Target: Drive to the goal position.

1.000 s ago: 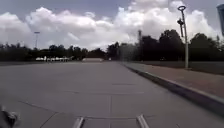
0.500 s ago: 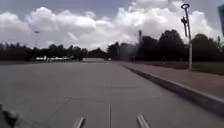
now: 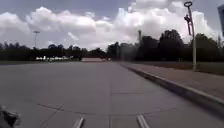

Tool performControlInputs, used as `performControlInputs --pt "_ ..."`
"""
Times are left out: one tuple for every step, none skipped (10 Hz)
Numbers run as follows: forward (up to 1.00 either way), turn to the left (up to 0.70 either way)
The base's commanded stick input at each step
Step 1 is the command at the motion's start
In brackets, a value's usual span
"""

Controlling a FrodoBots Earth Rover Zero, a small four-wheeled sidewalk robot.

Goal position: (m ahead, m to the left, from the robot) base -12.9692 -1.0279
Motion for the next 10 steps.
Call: performControlInputs --pt "0.7 0.0" --pt "0.7 0.0" --pt "0.7 0.0" --pt "0.7 0.0" --pt "0.7 0.0" --pt "0.7 0.0" --pt "0.7 0.0" --pt "0.7 0.0" --pt "0.7 0.0" --pt "0.7 0.0"
